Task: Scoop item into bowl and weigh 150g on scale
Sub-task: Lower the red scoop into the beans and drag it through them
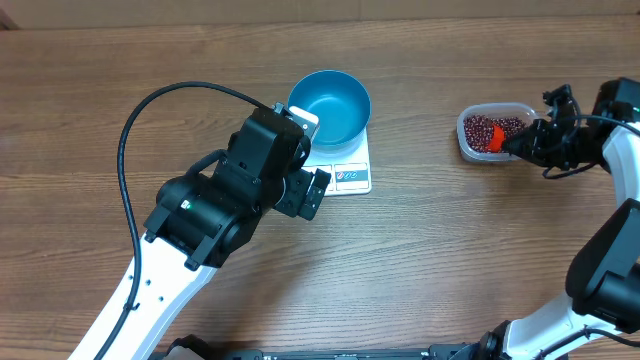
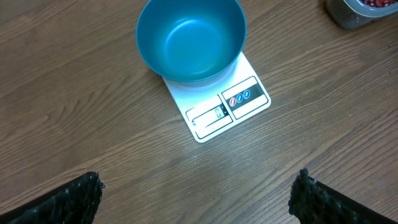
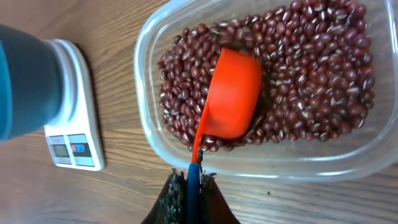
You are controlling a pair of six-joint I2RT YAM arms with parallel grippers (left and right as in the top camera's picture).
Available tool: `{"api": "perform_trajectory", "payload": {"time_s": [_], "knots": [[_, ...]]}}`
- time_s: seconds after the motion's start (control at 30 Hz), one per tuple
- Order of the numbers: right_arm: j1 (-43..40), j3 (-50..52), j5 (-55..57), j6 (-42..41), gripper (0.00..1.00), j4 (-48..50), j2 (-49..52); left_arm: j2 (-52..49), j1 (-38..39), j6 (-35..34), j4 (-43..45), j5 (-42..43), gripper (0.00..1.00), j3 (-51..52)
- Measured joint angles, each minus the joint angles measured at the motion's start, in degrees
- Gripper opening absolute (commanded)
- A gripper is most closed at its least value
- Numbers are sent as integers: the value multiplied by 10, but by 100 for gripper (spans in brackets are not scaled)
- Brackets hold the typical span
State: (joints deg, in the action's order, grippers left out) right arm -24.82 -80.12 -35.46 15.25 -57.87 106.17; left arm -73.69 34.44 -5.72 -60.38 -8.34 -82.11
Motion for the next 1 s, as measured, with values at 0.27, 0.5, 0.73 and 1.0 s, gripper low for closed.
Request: {"api": "perform_trajectory", "payload": {"time_s": [0.27, 0.5, 0.73, 1.0], "knots": [[-23, 16, -36, 0, 4, 2, 2, 0, 0, 0, 0, 0, 100, 0], [-42, 37, -60, 0, 4, 19, 2, 0, 0, 0, 0, 0, 100, 0], [-49, 63, -88, -1, 4, 48, 2, 0, 0, 0, 0, 0, 100, 0], [-52, 71, -103, -6, 3, 63, 2, 0, 0, 0, 0, 0, 100, 0]]}}
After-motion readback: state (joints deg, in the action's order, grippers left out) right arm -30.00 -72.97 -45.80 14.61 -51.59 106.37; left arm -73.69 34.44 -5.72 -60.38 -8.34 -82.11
